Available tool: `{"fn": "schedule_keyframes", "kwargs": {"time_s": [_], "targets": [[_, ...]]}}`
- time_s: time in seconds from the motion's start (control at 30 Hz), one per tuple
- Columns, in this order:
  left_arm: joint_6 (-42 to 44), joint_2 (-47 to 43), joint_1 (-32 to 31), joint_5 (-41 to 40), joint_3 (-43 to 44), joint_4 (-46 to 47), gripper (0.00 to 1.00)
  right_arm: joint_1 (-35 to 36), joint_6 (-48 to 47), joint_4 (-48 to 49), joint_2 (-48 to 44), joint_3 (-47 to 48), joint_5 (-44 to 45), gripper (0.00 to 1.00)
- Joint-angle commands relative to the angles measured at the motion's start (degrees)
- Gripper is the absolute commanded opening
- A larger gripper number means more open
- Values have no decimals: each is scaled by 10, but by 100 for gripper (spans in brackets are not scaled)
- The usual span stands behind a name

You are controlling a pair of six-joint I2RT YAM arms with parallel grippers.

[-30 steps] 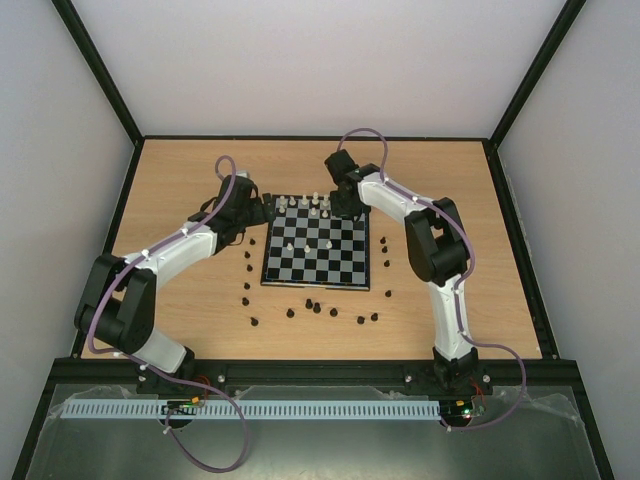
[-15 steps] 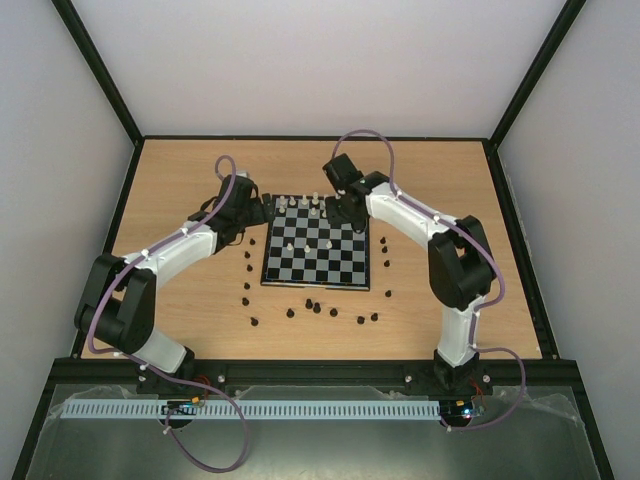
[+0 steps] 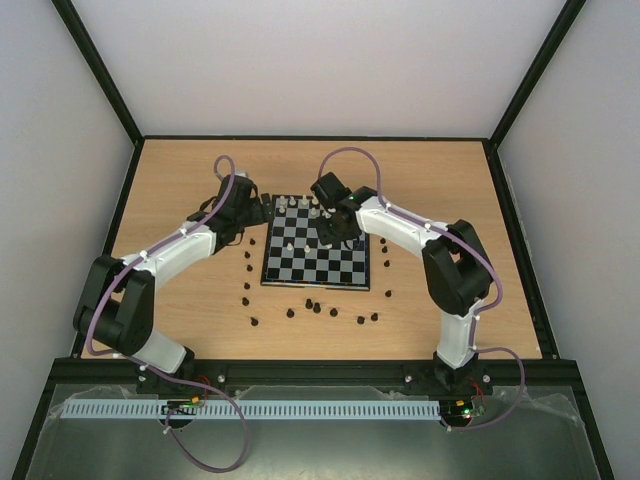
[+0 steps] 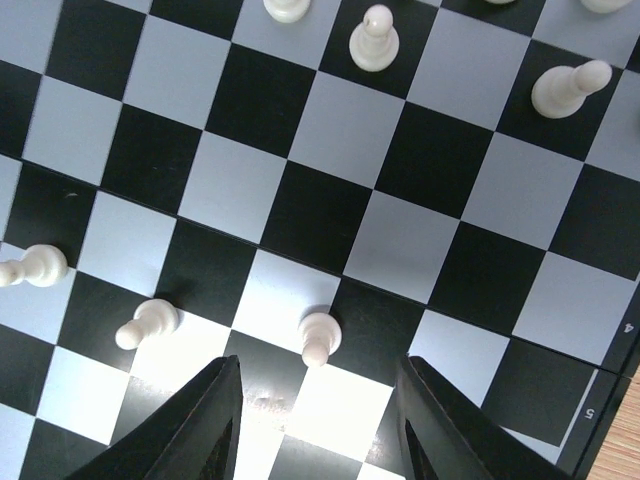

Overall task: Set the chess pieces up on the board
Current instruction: Pick up the chess piece from the chessboard.

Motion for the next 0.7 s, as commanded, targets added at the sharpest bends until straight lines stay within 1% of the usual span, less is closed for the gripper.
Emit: {"fn": "schedule_keyframes", "kwargs": {"time_s": [0.0,0.17,0.27,0.4,0.57,0.67], "targets": [[-1,-23,-1,-11,5,-7,99,4,2,-10,30,8,3,42],[-2,-31,-1,-13,-1,-7,100,4,5,-15,53,28,9,38],[-3,-33,-1,-15,-2,-6,99,3,6,-16,60,32,10,35],[-3,-33,-2,-14,-6,-4,99,4,7,-17,66,35,14,25],[-3,-34,-1,-10,-10,0,100,4,8,-19,64,35,17,9],[-2,-36,-1,-8,-11,0,100,4,8,-23,63,34,20,8]]}}
